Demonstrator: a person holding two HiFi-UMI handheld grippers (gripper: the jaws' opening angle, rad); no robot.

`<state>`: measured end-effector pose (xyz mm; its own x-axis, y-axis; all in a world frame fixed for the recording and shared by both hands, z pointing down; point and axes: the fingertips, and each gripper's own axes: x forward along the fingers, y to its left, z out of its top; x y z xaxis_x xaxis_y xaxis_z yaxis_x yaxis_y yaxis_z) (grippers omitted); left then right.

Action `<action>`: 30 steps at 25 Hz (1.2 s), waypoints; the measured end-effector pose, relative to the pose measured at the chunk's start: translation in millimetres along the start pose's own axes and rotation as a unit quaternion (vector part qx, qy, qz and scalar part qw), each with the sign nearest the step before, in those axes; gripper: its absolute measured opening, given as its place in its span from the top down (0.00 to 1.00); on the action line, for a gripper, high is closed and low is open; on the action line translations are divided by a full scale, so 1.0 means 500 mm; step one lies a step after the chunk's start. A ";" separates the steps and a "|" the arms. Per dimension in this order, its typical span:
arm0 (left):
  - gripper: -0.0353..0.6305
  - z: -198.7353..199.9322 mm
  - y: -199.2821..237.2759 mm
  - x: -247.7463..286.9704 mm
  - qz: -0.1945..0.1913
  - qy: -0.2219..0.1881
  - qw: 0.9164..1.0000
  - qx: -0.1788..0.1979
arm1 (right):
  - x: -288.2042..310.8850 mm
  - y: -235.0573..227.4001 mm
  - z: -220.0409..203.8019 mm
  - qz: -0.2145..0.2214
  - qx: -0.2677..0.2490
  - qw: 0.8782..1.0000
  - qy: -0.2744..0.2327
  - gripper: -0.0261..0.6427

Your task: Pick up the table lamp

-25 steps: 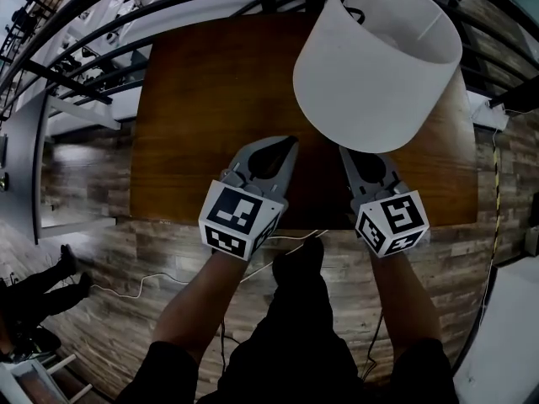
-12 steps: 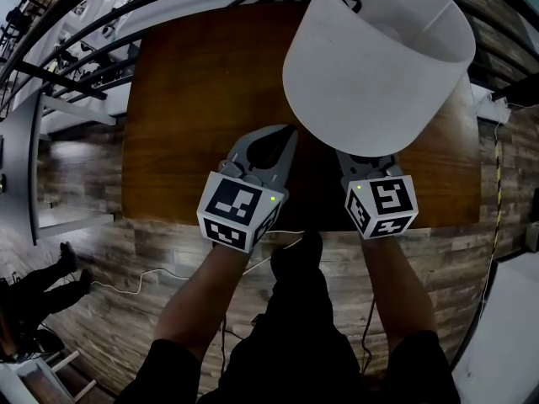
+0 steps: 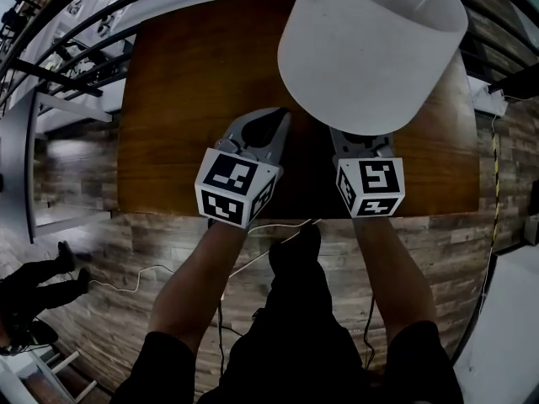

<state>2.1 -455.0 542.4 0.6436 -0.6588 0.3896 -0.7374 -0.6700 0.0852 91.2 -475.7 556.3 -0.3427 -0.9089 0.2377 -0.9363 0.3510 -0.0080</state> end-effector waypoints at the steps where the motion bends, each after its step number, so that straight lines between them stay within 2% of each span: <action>1: 0.94 -0.001 -0.002 0.000 -0.001 0.000 1.000 0.000 | -0.002 -0.001 -0.002 -0.001 0.001 1.000 0.001 0.69; 11: 0.94 -0.018 -0.006 0.022 0.004 -0.013 1.000 0.012 | 0.001 -0.035 0.006 -0.025 -0.013 0.999 -0.021 0.69; 19: 0.94 -0.036 0.017 0.034 0.007 -0.024 1.000 0.003 | 0.045 -0.025 0.005 -0.042 -0.011 0.998 -0.037 0.69; 23: 0.94 -0.023 0.027 0.042 0.012 -0.039 0.999 0.012 | 0.063 -0.030 -0.001 -0.044 -0.014 0.998 -0.048 0.69; 30: 0.94 -0.007 0.037 0.061 0.015 -0.053 0.997 0.049 | 0.100 -0.034 -0.021 -0.055 -0.013 0.998 -0.031 0.69</action>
<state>7.3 -486.4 559.2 0.6439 -0.7075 0.2914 -0.7359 -0.6768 -0.0173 90.7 -524.5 578.5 -0.2418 -0.9542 0.1759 -0.9667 0.2526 0.0411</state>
